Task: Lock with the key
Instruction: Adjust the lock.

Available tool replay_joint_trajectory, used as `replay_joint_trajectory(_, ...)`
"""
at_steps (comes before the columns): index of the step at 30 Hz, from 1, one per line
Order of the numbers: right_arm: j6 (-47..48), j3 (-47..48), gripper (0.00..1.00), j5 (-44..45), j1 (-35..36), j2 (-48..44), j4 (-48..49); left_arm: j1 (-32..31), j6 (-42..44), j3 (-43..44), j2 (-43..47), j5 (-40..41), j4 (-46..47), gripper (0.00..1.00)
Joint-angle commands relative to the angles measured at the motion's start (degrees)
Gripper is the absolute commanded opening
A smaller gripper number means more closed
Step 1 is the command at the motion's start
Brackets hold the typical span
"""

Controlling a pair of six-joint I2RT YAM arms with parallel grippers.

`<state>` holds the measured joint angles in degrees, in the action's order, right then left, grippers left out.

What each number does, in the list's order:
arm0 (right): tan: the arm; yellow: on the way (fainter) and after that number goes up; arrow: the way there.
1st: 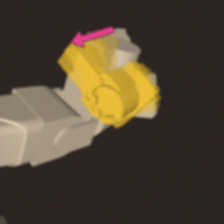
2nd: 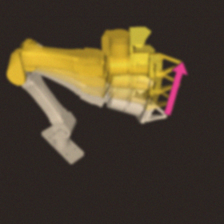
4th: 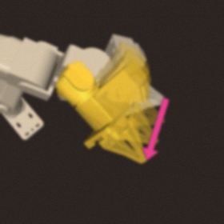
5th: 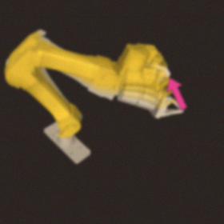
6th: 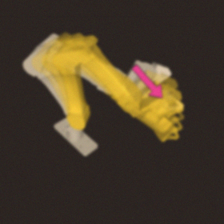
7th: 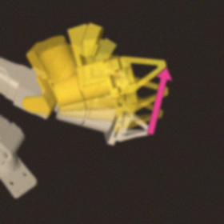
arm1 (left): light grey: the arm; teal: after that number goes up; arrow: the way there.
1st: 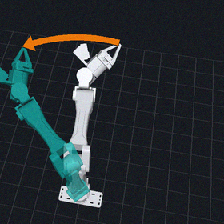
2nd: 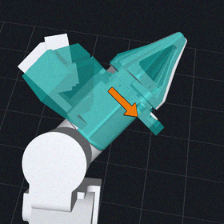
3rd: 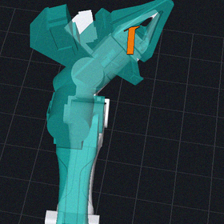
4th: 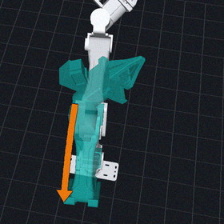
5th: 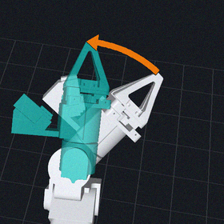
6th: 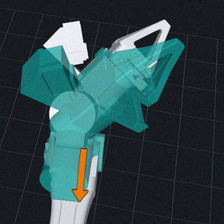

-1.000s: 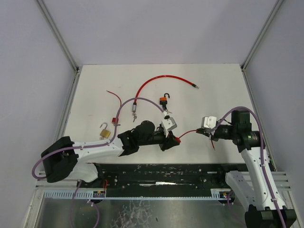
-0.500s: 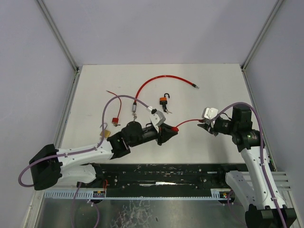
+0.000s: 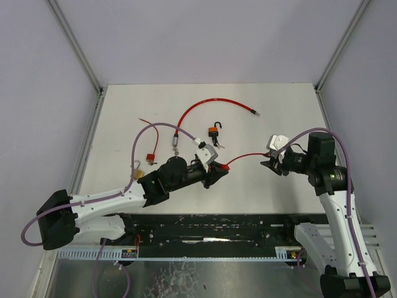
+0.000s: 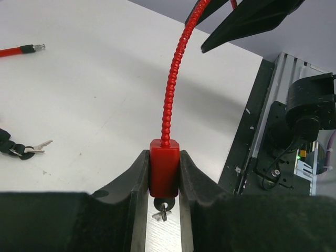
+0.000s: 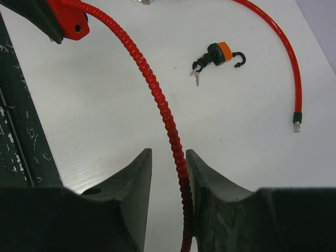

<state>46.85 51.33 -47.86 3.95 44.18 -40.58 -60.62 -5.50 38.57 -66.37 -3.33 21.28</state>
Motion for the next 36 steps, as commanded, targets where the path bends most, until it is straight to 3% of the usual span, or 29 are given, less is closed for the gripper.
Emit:
replay_joint_trajectory(1, 2.08, 3.9, 0.41, 1.58, -0.16, 2.14, -7.89, 0.43, 1.68, 3.17, -0.03, 1.45, -0.44, 0.0)
replay_joint_trajectory(11, 2.98, 6.75, 0.4, 3.59, -0.1, 4.93, -12.43, 0.49, 2.87, 5.56, -0.21, 0.91, -5.16, 0.0)
replay_joint_trajectory(17, 2.32, 7.06, 0.31, 4.99, -0.1, 5.4, -12.8, 0.43, 3.58, 5.84, -0.49, 1.64, -6.47, 0.0)
replay_joint_trajectory(24, 0.36, 7.55, 0.3, 7.16, -0.08, 5.61, -12.45, 0.42, 4.21, 6.27, -0.19, 1.45, -7.74, 0.0)
replay_joint_trajectory(29, -0.15, 7.57, 0.01, 5.36, -0.08, 6.7, -12.92, 0.45, 4.36, 5.93, -0.33, -0.15, -7.09, 0.0)
replay_joint_trajectory(36, -4.88, 6.79, 0.0, -9.7, -0.17, 6.02, -10.19, 0.71, 1.64, 2.92, -0.58, -8.0, 0.54, 0.0)
